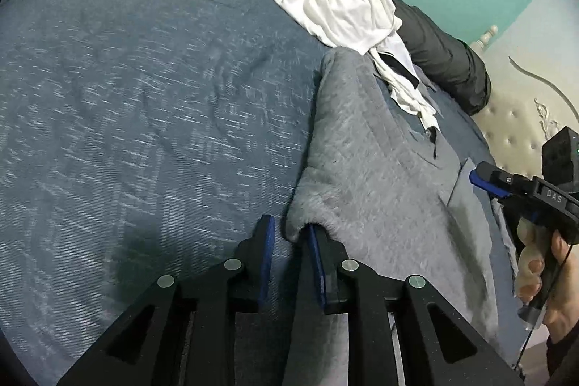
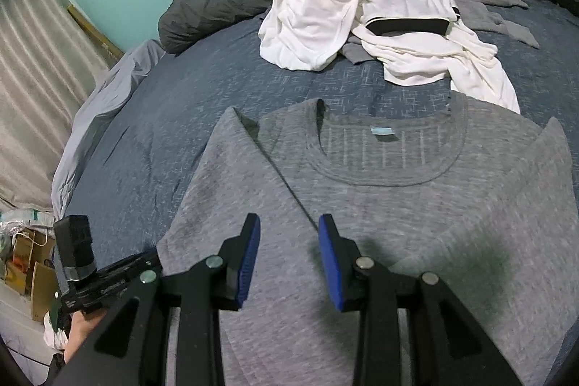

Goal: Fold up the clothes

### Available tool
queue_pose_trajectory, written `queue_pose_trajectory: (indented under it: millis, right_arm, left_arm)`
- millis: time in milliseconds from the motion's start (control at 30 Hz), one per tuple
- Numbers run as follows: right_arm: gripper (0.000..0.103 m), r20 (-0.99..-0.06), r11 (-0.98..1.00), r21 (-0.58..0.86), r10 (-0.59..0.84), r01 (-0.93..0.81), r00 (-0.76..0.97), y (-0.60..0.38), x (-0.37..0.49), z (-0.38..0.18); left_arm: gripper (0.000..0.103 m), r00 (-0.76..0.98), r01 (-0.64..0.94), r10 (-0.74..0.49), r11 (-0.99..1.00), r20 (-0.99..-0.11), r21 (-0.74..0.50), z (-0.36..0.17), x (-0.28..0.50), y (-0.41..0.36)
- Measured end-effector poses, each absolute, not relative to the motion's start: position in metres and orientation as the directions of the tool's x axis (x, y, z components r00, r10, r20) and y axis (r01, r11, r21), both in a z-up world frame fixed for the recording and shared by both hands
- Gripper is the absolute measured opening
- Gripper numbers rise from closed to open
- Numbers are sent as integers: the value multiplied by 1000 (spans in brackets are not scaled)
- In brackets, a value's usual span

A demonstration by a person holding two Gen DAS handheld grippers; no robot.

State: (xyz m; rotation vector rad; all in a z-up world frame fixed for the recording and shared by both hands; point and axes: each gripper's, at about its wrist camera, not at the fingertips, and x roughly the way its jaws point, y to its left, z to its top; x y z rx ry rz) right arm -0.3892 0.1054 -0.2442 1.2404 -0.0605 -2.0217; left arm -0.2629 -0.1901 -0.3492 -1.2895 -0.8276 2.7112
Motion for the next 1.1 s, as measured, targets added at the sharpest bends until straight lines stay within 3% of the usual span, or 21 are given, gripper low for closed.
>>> queue_pose_trajectory:
  millis: [100,233,600,767,900,1100]
  right_arm:
    - [33,-756,-720,391,-607,574,-246,106,-388,-244]
    - [33,-761,-727,388,-599,566,-248,111,-388,-247]
    - [33,-770,-746,390,-586,539,-254,131,-385,-253]
    - [33,-780,-760,384,-571,524,-257,147,-383,-253]
    - [33,-793,-780,378,-551,499,-260,170,-377,-253]
    - [35,-821,-819,379,-512,430,-253,221,-361,-261]
  left_arm:
    - [20,-650,173,237,-880,-722,-443,-352,-268,-183]
    - [5,-663,175,217,-885,-716,-430,-347,-266,-184]
    - [5,-674,213,145,-901,-724,-379,-340,-263,-199]
    - [7,-644,228,147,-900,-751,-371,-346,-263,-200]
    - [24,-641,252,159,-881,-751,-401,-340,-254,-208]
    - [24,-683,277,82,-890,-726,-361,-314,-236,-210]
